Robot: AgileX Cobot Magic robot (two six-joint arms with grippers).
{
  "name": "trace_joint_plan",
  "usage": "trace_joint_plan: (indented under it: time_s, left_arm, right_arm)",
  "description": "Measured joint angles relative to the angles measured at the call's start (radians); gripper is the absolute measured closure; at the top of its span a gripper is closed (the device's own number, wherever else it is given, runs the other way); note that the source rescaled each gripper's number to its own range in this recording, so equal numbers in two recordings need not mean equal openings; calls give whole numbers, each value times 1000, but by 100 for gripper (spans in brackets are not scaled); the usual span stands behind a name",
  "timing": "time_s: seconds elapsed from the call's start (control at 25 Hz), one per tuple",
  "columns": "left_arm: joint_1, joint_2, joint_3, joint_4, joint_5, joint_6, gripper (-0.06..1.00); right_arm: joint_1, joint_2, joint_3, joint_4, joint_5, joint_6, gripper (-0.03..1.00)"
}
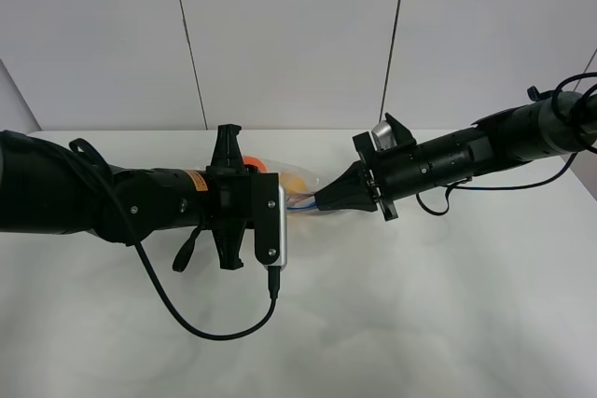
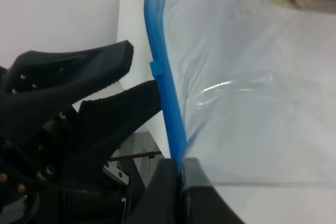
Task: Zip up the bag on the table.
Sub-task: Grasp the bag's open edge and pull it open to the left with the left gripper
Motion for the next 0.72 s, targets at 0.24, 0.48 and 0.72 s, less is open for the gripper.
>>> trace_joint_plan:
  time_s: [0.24,0.48,0.72]
  left_arm:
    - [0,0,0,0,0,0,64]
    - [0,46,0,0,-4,0,55]
    - [0,72,0,0,-84,0,51]
  right_arm:
    - [0,0,0,0,0,0,96]
    - [0,0,0,0,-2,0,96]
    - [0,0,0,0,-1,0,96]
